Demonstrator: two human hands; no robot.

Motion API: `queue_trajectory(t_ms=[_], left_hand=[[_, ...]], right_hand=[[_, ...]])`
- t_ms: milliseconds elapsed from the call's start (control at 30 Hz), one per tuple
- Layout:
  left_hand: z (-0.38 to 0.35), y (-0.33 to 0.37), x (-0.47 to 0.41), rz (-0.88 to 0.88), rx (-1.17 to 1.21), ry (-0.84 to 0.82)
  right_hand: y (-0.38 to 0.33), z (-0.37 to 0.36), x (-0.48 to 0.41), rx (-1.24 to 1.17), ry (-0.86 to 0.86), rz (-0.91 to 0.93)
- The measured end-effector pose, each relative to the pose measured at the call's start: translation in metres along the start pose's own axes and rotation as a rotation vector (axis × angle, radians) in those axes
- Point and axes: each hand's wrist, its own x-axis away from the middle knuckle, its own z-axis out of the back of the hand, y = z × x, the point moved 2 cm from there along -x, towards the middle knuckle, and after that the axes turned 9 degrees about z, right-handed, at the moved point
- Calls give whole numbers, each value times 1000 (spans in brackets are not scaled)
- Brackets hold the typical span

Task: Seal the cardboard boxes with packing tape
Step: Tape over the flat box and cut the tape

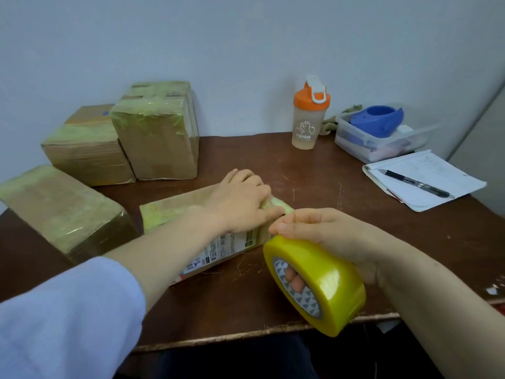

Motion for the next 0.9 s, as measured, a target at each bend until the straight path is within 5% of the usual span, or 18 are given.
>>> queue_trajectory(t_ms=[233,433,533,633,767,900], left_hand=[[4,2,1,-43,145,-102],[0,12,-1,-132,-12,-28],[6,10,4,-158,205,-38],[27,-6,10,5,542,-196],[36,-38,26,182,91,-427],[30,-52,38,214,238,-435]], right_hand=[[2,2,-1,-11,-31,9],[1,4,-4,-15,-29,4],[0,3,-4,-13,-20,10],[-1,1,-1,-6,-5,5],[0,2,3,-39,5,5],[-7,-6,10,-46,-21,23]])
